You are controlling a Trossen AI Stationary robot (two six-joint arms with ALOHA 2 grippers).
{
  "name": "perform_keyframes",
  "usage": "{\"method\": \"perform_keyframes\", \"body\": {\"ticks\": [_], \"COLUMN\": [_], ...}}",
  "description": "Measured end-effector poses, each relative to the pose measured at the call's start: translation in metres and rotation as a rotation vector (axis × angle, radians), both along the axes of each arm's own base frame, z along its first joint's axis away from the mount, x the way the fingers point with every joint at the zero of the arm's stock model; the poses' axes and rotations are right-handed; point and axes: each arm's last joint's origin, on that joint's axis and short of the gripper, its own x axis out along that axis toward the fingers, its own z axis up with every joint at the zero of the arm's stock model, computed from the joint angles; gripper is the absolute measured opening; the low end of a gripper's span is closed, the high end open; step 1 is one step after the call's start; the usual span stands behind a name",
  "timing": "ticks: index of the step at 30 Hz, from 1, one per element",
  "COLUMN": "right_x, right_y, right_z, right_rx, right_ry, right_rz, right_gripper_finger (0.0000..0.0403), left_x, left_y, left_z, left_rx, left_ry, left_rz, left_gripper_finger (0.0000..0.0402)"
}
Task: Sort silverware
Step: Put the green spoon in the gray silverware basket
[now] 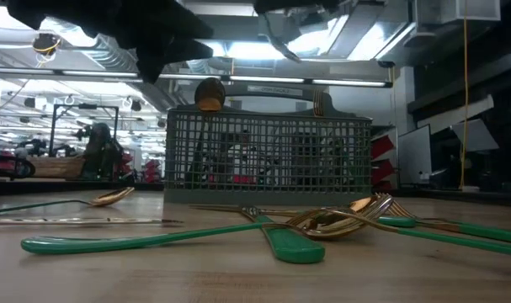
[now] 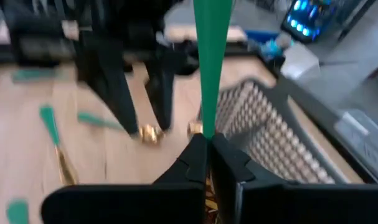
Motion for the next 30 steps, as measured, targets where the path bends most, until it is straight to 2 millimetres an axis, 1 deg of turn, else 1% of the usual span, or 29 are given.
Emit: {"method": "perform_keyframes", "body": {"ticks": [3, 7, 11, 16, 23, 30], "right_x": [0.005, 0.009, 0.012, 0.014, 0.014, 0.014], "right_y": [-0.002, -0.005, -0.007, -0.007, -0.006, -0.006], "right_z": [0.007, 0.016, 0.026, 0.040, 0.045, 0.045], "right_rx": [-0.009, -0.026, -0.069, -0.118, -0.140, -0.141], "right_ry": [-0.073, -0.154, -0.238, -0.344, -0.386, -0.384], "right_rz": [0.000, -0.009, -0.020, -0.004, 0.016, 0.017], "right_gripper_finger": [0.0011, 0.0012, 0.0012, 0.0012, 0.0012, 0.0012], "left_x": [0.001, 0.007, 0.014, 0.022, 0.027, 0.027], "left_y": [-0.001, -0.003, -0.005, -0.005, -0.007, -0.007], "left_z": [0.004, 0.008, 0.006, 0.003, 0.007, 0.009], "left_rx": [0.046, 0.102, 0.182, 0.290, 0.404, 0.395], "left_ry": [-0.045, -0.127, -0.171, -0.226, -0.361, -0.409], "left_rz": [0.027, 0.022, 0.033, 0.134, 0.215, 0.231], "left_gripper_finger": [0.0131, 0.0131, 0.0131, 0.0131, 0.0131, 0.0131]}}
